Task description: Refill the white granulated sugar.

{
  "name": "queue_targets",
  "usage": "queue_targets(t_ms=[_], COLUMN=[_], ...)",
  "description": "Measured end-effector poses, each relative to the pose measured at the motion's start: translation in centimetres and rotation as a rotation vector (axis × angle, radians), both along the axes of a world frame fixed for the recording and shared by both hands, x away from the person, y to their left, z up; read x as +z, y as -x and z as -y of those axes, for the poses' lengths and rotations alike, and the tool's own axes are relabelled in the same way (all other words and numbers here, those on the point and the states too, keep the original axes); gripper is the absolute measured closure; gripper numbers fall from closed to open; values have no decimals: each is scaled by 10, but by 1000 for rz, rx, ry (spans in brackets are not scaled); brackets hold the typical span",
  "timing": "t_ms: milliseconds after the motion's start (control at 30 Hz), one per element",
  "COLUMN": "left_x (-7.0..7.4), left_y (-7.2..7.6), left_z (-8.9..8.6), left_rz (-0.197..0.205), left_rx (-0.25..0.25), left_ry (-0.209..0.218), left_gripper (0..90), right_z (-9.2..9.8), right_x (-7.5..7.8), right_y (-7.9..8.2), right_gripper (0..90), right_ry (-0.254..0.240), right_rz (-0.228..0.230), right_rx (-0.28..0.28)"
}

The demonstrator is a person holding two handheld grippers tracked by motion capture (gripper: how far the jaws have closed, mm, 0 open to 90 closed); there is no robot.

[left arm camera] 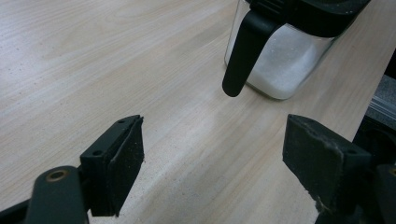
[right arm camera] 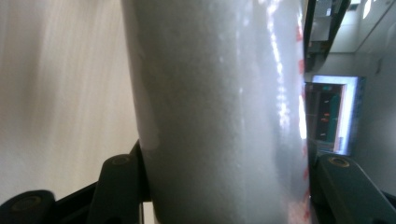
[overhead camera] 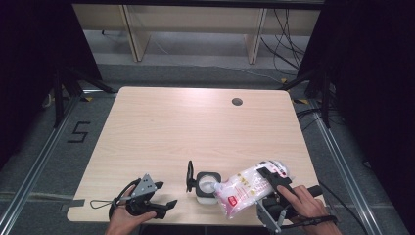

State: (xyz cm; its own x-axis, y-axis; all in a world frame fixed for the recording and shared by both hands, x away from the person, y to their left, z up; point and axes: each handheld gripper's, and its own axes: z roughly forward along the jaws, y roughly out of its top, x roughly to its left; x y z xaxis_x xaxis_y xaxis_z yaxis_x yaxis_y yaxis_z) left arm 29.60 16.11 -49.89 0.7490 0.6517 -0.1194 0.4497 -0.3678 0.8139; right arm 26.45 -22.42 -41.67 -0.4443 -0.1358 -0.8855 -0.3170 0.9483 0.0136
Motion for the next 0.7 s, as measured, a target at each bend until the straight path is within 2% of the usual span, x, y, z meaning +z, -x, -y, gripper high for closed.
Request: queue_targets(t_ms=[33,100,133,167,200,233,333,367,400,433,467,500,533,567,600,633,700], left_x=[0,0,0,0,0,1,0,-1,-1,1,1,0,1,1,1,1,0], left_y=[0,0,0,0,0,0,1,0,0,0,0,1,1,1,1,0,0], left_z=[0,0,0,0,0,0,1,1,1,0,0,0,1,1,0,0,1], left_rz=[-9,-10,-7,0,-7,-10,-7,1,-3,0,4,-3,-5,-4,-4,-5,2], left_rx=[6,6,5,1,5,4,6,7,11,9,5,9,8,8,7,7,6], left_ry=[4,4,3,3,7,0,15,25,28,11,9,19,20,20,18,18,22], left_gripper=[201,201,201,201,201,201,201,201,201,201,201,201,201,201,201,201,201], right_z=[2,5,9,10,13,14,17,18,18,18,18,20,21,22,23,25,27], right_x=[-1,0,-6,-5,-11,-11,-16,-21,-20,-22,-23,-24,-25,-27,-25,-28,-29], right_y=[-2,-8,-8,-12,-10,-14,-19,-17,-19,-19,-20,-20,-23,-23,-26,-25,-27], right_gripper=[476,476,477,477,478,478,481,481,482,482,482,483,483,484,484,485,486], right_ry=[-28,-41,-127,-110,-180,-158,-187,-242,-220,-229,-247,-290,-302,-341,-324,-368,-405], right_rz=[-16,-27,-79,-82,-128,-132,-154,-194,-185,-194,-204,-226,-235,-254,-249,-276,-302], right_rx=[8,57,11,43,-12,21,39,-5,26,25,30,16,32,14,42,13,19])
